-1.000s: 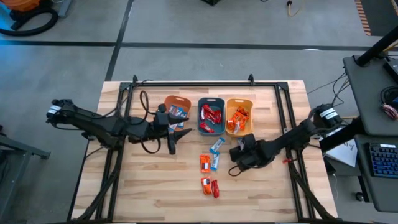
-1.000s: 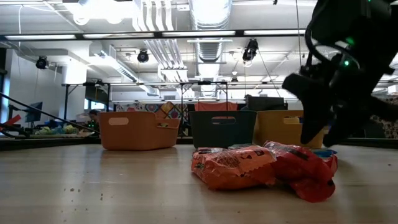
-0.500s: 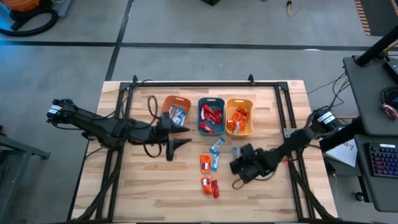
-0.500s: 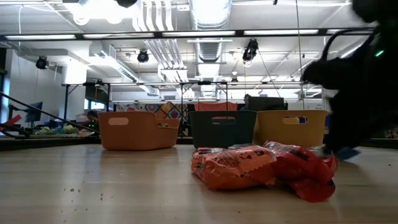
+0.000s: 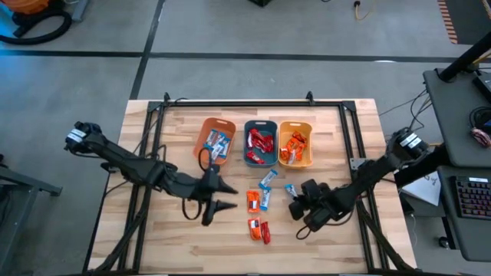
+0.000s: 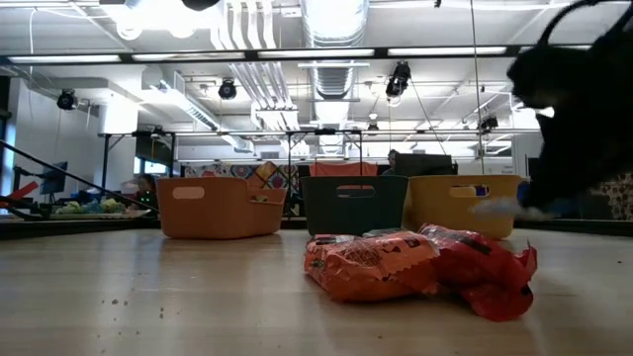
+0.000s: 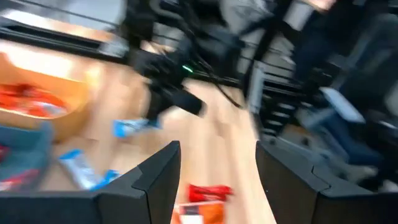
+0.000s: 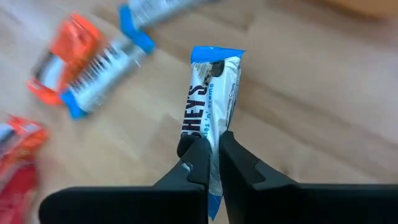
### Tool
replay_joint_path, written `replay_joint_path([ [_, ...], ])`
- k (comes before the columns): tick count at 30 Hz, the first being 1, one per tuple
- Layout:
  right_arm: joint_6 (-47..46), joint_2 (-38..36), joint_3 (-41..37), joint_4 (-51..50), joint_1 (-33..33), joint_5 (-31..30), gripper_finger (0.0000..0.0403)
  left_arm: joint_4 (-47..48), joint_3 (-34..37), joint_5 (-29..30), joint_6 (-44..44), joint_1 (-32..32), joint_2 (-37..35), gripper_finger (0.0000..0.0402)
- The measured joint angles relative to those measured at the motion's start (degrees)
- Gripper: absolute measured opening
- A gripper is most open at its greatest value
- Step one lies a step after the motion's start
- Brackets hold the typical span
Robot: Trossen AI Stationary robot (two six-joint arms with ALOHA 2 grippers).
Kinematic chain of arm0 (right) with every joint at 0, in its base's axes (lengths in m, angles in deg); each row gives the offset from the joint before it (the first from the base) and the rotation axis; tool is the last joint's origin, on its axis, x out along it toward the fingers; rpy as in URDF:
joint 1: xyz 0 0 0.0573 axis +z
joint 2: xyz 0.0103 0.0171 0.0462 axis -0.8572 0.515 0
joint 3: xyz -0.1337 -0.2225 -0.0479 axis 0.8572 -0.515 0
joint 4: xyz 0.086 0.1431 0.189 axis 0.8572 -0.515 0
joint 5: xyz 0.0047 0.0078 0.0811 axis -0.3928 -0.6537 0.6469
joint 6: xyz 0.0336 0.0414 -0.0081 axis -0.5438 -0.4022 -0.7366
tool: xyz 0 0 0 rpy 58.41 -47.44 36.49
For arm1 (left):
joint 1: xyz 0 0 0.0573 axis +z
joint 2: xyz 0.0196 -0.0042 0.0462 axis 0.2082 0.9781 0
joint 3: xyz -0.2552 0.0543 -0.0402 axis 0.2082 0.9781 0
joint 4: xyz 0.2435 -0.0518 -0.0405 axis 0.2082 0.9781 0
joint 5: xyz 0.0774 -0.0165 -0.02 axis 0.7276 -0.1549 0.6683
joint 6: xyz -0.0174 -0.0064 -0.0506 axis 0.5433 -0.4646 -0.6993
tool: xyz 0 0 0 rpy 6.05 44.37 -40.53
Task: Sort candy
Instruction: Put the white chocolate bar into the orange bin
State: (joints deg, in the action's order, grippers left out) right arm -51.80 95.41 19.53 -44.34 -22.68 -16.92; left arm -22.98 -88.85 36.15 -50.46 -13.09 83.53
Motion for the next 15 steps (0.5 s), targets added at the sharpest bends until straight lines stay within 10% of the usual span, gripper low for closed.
replay_joint_path([
  [7,12.69,-8.13,1.05,7.13,0.83,-13.18,0.0012,-8.85,0.04,-3.77,-2.18,0.01,4.77,0.0191],
  [15,59.21,-11.64,6.14,41.77,1.18,-27.07,0.0012,-26.34,0.05,0.78,-2.15,1.64,10.33,0.0191],
])
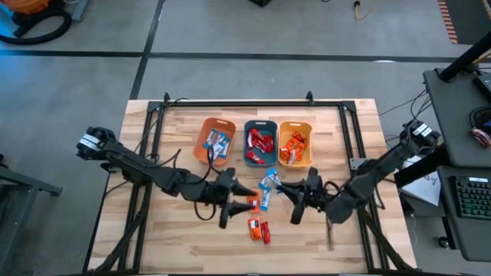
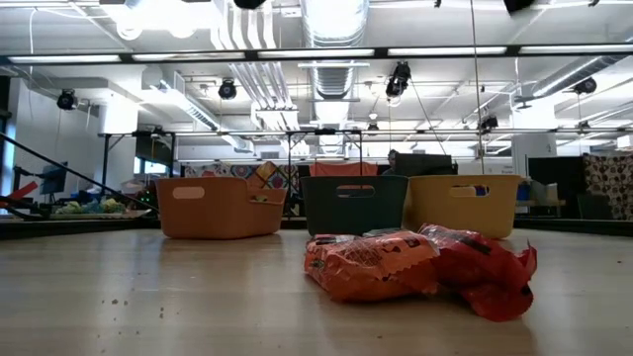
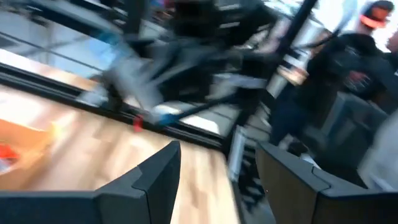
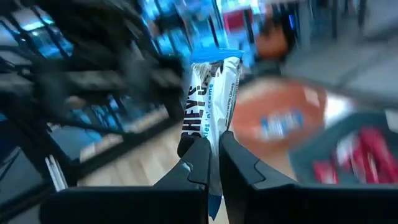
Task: Sort candy
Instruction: Put the white chocolate bar into the orange bin
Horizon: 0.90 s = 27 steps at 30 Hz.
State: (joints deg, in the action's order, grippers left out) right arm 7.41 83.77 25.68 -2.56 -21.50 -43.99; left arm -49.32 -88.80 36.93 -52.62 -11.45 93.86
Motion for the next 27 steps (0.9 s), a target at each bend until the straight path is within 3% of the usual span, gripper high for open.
replay_joint_path([
  [3,12.72,1.23,3.95,6.05,-0.39,-0.61,0.0012,-1.16,-0.39,3.84,-0.69,0.77,1.02,0.0191],
  [10,28.02,7.04,14.13,5.64,-0.76,-0.67,0.0012,-3.3,-3.44,4.99,1.62,3.54,1.34,0.0191],
  [17,32.21,11.02,21.83,-0.48,-0.83,-4.53,0.0012,-2.43,-6.51,0.46,6.9,4.14,1.21,0.0191],
  [27,36.72,11.25,26.95,-6.6,-1.07,-3.58,0.0012,4.25,-6.9,-3.58,3.78,4.18,-2.51,0.0191],
])
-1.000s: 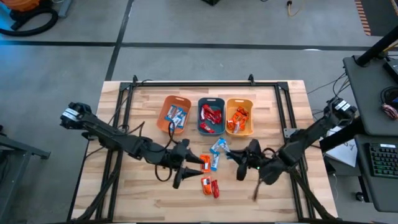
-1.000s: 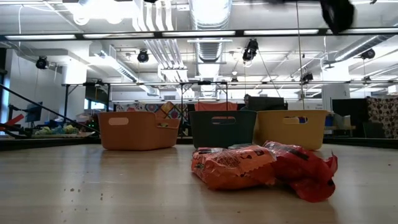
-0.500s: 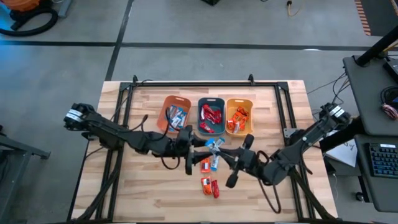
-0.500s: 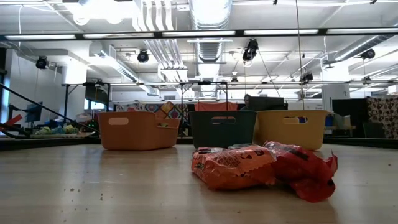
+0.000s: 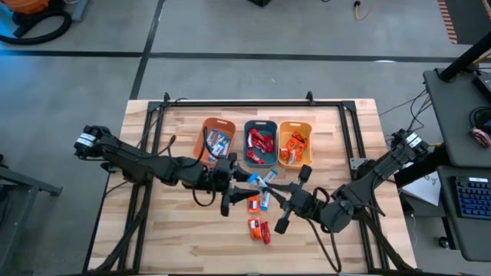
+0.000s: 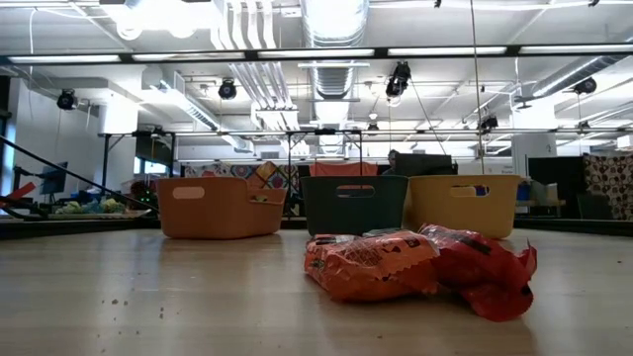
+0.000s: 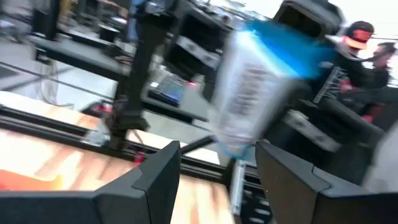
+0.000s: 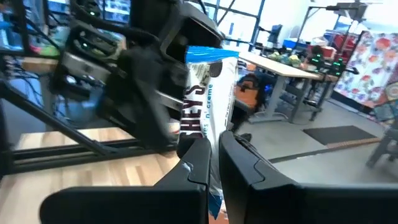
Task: Sort candy
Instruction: Put the white chocolate bar into the orange bin
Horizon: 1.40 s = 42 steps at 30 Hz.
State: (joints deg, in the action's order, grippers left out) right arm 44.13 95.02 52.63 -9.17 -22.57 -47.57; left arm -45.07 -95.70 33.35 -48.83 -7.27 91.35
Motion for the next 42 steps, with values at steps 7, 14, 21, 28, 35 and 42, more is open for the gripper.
replay_joint_path([
  [7,2.52,-0.39,0.94,-0.12,-0.02,-0.06,0.0012,2.58,-0.11,-2.36,-1.02,0.01,-3.64,0.0191],
  [14,1.81,0.86,0.89,-0.18,-0.08,0.32,0.0012,1.24,-0.11,-0.12,-2.06,1.14,-3.71,0.0191],
  [21,-1.0,1.27,0.83,-4.0,-0.87,1.12,0.0012,0.12,-0.11,-0.32,-0.42,1.13,-3.56,0.018],
  [28,-0.89,1.24,0.83,-5.59,-1.0,0.78,0.0012,0.77,-0.11,1.42,0.68,1.6,-3.58,0.0053],
  [35,-6.36,1.18,0.83,-7.22,-2.7,0.67,0.0031,1.36,-0.15,2.56,0.63,2.88,-3.73,0.0015],
  [42,-20.51,0.49,0.83,-17.38,-5.85,1.61,0.012,12.28,-0.17,3.39,0.92,7.25,-4.79,0.0006],
])
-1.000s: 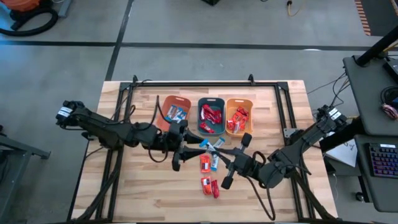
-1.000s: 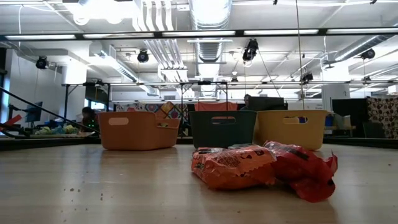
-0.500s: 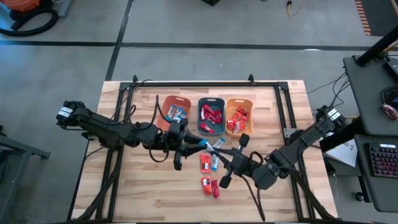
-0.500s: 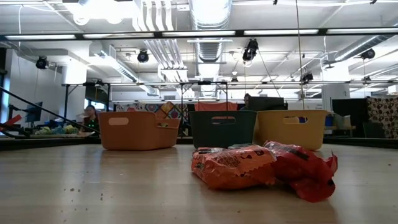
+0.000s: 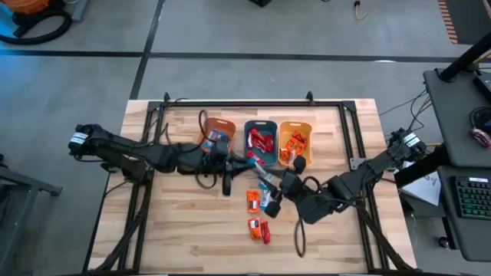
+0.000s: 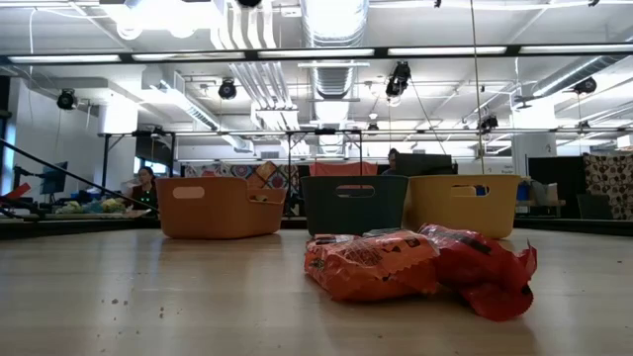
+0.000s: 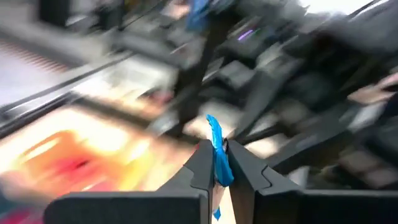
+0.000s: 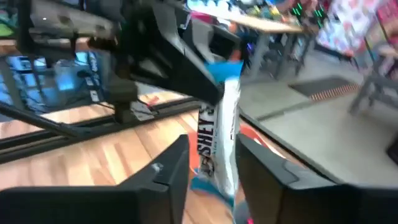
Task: Sort candy
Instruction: Put the white chocolate bar into the orange bin, then put the orange chocolate bar into the yellow bin
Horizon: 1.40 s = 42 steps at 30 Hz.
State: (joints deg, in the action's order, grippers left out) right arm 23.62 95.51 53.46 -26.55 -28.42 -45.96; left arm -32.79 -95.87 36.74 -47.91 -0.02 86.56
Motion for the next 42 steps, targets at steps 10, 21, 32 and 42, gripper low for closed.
replay_joint_path([
  [10,-19.43,-2.22,0.0,-16.87,-3.12,1.86,0.018,43.86,0.5,8.13,0.76,19.12,-2.21,0.0006],
  [21,-37.72,-2.16,0.0,-23.3,-8.17,18.02,0.0183,46.13,2.93,-3.93,2.1,34.39,2.43,0.0048],
  [32,-59.4,2.55,-0.15,-31.65,-10.97,41.28,0.0183,46.27,2.93,-5.73,-0.64,33.68,1.24,0.014],
  [42,-62.28,10.77,-0.17,-31.45,-10.72,55.55,0.0183,45.88,-3.96,-10.35,-3.23,19.53,-2.09,0.0153],
])
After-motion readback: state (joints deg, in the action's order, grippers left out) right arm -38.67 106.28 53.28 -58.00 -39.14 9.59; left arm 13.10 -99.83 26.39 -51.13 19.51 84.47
